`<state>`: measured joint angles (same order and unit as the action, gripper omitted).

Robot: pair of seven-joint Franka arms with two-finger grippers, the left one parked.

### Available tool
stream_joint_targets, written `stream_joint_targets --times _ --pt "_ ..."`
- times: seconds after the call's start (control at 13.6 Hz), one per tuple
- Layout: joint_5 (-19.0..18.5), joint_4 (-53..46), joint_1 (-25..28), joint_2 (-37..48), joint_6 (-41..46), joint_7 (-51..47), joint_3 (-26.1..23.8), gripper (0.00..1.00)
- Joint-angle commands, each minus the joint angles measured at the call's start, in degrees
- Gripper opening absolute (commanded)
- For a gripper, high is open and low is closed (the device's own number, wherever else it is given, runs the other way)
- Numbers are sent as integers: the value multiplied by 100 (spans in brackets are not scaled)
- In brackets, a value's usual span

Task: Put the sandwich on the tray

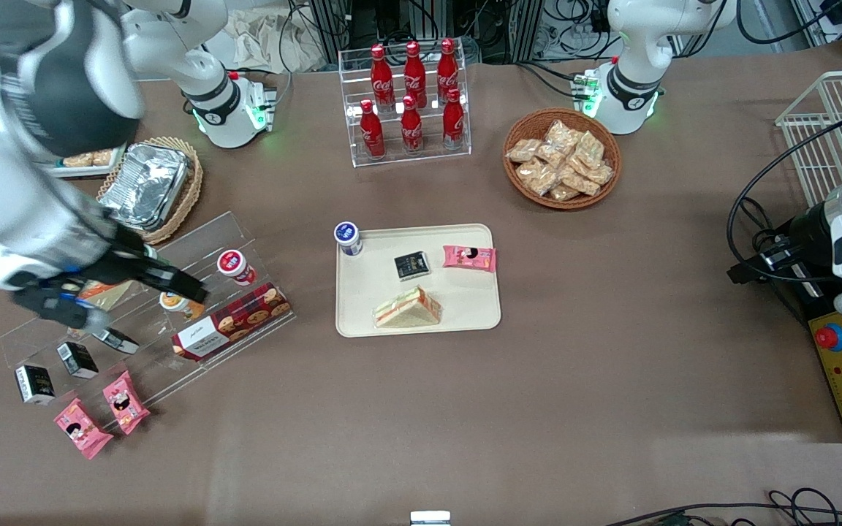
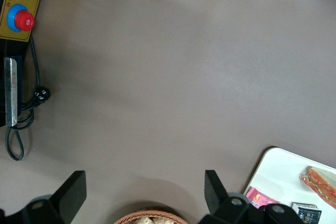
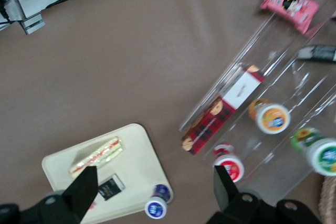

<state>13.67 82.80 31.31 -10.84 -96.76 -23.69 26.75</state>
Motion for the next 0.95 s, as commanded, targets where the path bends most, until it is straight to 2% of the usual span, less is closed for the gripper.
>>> stream_joint_targets --times 0.0,0.07,0.15,0.29,0.44,0.88 --pt "-950 237 -1035 486 -36 321 -1264 98" --pt "-1285 237 -1404 530 -36 330 -1721 98" --pt "-1419 237 -1747 548 -54 426 -2048 98" --pt "-1394 245 -2381 583 -289 1274 -2454 98" --pt "-1367 246 -2489 584 -396 1727 -2455 98" --pt "-1349 166 -2515 496 -388 1842 -2385 98"
